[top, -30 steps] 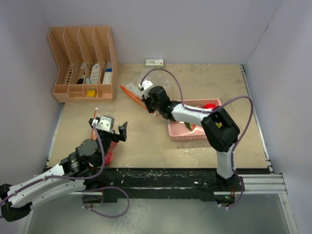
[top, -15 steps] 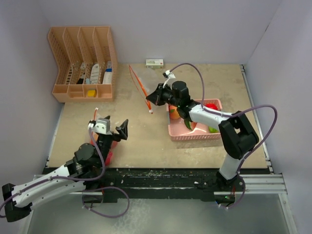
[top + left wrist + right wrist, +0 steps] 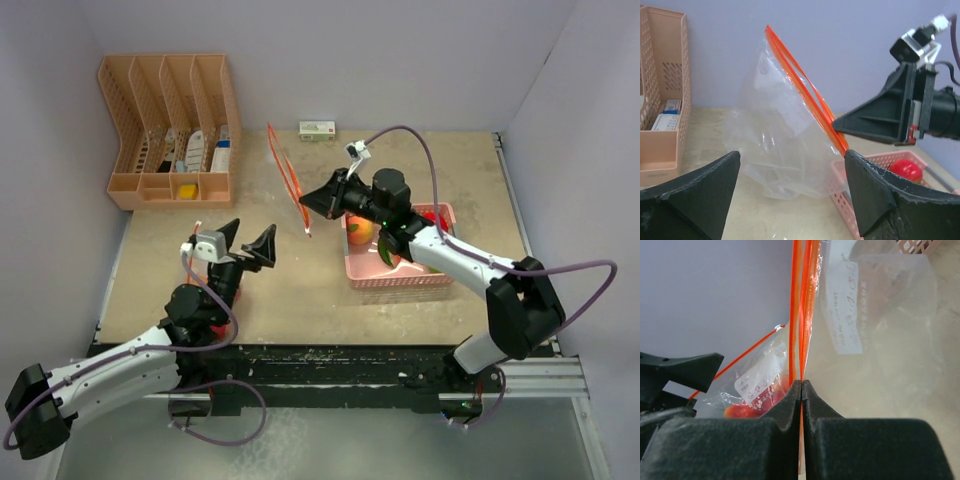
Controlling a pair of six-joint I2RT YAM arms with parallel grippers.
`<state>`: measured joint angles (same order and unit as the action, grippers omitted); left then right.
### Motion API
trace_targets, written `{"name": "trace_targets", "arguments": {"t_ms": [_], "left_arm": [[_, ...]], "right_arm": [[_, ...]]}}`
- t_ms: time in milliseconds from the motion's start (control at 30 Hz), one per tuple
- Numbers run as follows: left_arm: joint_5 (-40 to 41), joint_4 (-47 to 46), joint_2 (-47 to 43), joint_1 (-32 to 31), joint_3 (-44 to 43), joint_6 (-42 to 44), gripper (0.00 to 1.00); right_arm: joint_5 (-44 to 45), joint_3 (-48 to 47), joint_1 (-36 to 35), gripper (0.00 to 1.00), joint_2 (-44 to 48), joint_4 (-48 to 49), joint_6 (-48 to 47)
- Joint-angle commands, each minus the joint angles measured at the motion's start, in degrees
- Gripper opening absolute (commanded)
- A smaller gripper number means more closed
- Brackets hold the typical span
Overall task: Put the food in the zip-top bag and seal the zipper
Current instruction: Pick up the zipper food storage bag at the center of the board, then open the zipper of the food storage bag.
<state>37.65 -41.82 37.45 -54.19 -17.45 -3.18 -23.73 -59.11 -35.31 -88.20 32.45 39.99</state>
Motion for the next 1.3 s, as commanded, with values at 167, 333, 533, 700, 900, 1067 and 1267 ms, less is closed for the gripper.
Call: {"name": "trace_targets", "arguments": {"t_ms": [167, 333, 533, 700, 900, 1067, 1267], "left_arm": [[-5.96, -5.78, 1.92, 3.02, -2.54, -10.51, 0.91], [-8.57, -5.72, 7.23, 3.68, -4.50, -15.94, 0.91], [-10.12, -0.99, 12.76, 4.50, -8.68, -22.93, 0.91], [-9.00, 1.34, 14.92, 6.05, -9.03, -30.33, 0.88], [-7.64, 5.09, 17.38, 7.31, -11.14, -35.04, 0.85], [-9.57, 2.53, 19.60, 8.47, -11.30, -36.79, 0.85], [-10.08, 1.45, 23.00, 9.56, -11.38, -38.68, 0.76]], "right_arm": [[-1.41, 6.31, -0.07, 0.00, 4.31, 2.29, -0.05], [-2.08, 9.20, -0.14, 0.00, 5.58, 4.03, 0.74], [-2.43, 10.55, -0.16, 0.00, 8.43, 3.50, 0.33], [-2.82, 11.68, -0.24, 0.00, 10.07, 3.44, 0.02], [-3.10, 11.88, -1.17, 0.00, 11.36, 3.05, -0.71], [-2.86, 12.32, -1.81, 0.00, 11.93, 2.52, -1.06], [-2.22, 12.24, -2.25, 0.00, 13.17, 0.88, -2.08]]}}
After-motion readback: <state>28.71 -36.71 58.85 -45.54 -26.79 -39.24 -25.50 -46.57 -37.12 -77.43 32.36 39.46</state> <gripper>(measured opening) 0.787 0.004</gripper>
